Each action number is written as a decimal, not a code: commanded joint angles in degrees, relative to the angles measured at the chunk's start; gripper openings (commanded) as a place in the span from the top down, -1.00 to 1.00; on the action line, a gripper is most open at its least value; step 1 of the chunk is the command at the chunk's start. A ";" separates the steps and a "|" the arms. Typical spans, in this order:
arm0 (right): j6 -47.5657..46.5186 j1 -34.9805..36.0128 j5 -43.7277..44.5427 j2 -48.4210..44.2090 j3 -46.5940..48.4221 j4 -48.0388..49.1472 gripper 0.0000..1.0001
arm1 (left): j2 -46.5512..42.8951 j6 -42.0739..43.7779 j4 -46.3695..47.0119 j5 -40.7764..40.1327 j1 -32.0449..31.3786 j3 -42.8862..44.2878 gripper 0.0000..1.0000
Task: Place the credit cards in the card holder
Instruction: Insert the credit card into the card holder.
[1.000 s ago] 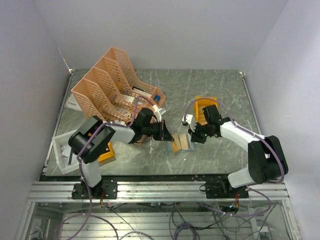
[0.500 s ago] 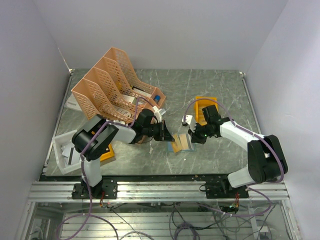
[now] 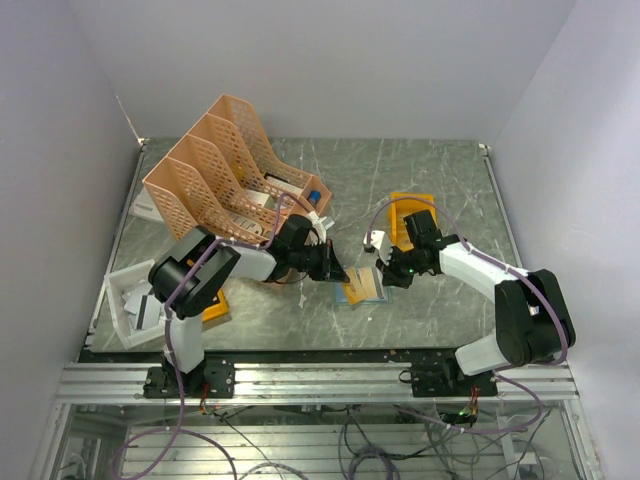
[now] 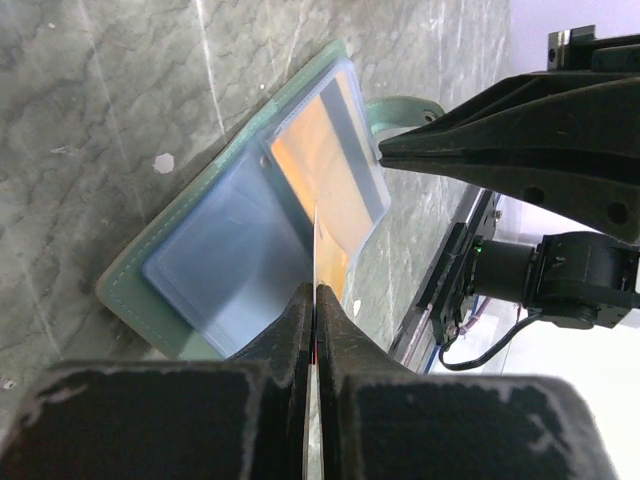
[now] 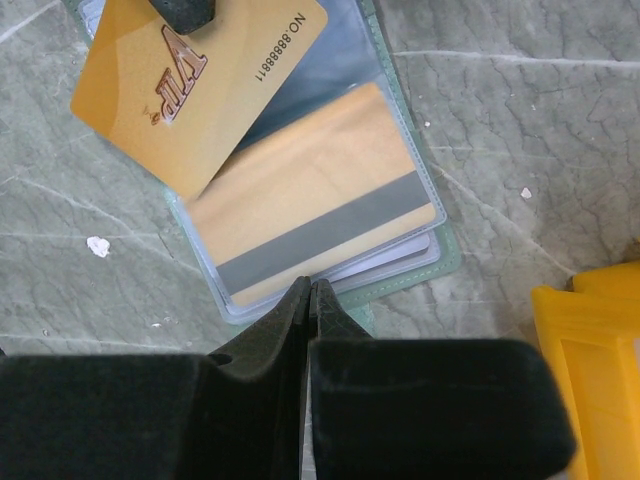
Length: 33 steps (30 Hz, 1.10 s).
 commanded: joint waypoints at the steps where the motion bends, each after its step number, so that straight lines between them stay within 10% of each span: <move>1: -0.41 0.35 0.55 0.68 0.15 -0.29 1.00 | 1.18 2.40 -6.29 -2.13 0.58 2.24 0.86; 33: -1.03 0.58 0.73 0.85 0.14 -0.76 1.00 | 5.49 1.82 -9.05 0.07 0.52 6.95 0.86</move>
